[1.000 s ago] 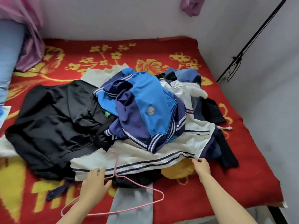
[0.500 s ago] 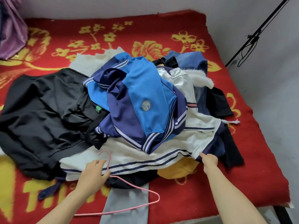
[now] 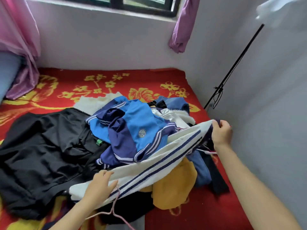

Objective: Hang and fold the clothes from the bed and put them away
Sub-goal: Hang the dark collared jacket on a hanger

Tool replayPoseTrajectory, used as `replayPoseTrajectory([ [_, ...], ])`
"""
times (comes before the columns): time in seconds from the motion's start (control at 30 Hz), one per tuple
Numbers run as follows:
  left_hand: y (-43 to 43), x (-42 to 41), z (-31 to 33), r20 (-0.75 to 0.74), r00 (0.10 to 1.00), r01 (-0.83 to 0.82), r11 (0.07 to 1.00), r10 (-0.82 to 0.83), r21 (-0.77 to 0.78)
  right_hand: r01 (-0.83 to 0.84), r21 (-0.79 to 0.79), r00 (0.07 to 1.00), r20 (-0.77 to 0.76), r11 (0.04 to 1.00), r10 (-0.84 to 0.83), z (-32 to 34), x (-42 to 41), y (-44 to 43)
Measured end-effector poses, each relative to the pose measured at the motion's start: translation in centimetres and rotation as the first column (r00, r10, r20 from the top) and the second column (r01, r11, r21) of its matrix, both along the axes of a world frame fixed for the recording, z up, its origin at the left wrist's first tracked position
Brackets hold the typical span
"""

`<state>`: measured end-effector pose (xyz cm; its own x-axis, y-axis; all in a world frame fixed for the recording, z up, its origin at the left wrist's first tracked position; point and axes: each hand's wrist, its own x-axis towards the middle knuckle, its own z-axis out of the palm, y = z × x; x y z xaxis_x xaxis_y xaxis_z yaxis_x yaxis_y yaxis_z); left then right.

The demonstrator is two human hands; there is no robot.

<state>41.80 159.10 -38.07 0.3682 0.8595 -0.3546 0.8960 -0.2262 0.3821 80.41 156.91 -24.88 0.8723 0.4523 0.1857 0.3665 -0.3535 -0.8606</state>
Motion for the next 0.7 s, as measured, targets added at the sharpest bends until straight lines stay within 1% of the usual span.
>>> replayPoseTrajectory([
  [0.07,1.0,0.6,2.4,0.084,0.996,-0.006,0.998,0.000,0.061,-0.047,0.088,0.994,0.104,0.995,0.038,5.4,-1.3,0.6],
  [0.13,1.7,0.8,5.4,0.192,0.981,0.000,0.991,-0.026,0.135,-0.104,0.175,0.984,0.163,0.979,0.075,10.5,-3.4,0.4],
  [0.23,3.0,1.4,10.6,0.340,0.935,0.011,0.969,-0.097,0.248,-0.197,0.258,0.955,0.271,0.946,0.125,17.4,-7.1,0.2],
  [0.3,3.4,1.7,13.7,0.426,0.892,0.021,0.957,-0.149,0.290,-0.241,0.306,0.938,0.317,0.921,0.140,21.2,-9.7,0.4],
  [0.4,3.4,2.0,18.5,0.556,0.789,0.065,0.935,-0.262,0.349,-0.320,0.375,0.904,0.395,0.870,0.162,27.0,-14.3,1.0],
  [0.47,3.0,2.5,21.5,0.633,0.699,0.120,0.928,-0.332,0.354,-0.391,0.343,0.850,0.491,0.854,0.191,30.1,-17.8,1.7],
  [0.53,2.3,3.4,24.1,0.713,0.611,0.148,0.935,-0.344,0.324,-0.454,0.287,0.774,0.596,0.843,0.214,32.0,-21.0,2.7],
  [0.57,2.0,3.8,25.0,0.765,0.564,0.105,0.946,-0.312,0.308,-0.471,0.273,0.748,0.628,0.839,0.215,32.6,-22.2,3.3],
  [0.63,2.3,3.7,26.3,0.855,0.466,-0.095,0.948,-0.228,0.305,-0.472,0.281,0.736,0.648,0.836,0.198,33.5,-23.8,4.2],
  [0.67,2.9,3.1,26.7,0.875,0.438,-0.206,0.924,-0.207,0.322,-0.460,0.296,0.745,0.641,0.837,0.183,33.8,-24.1,4.6],
  [0.7,3.6,2.3,27.1,0.882,0.432,-0.290,0.897,-0.189,0.334,-0.437,0.311,0.764,0.623,0.844,0.166,33.9,-24.0,4.9],
])
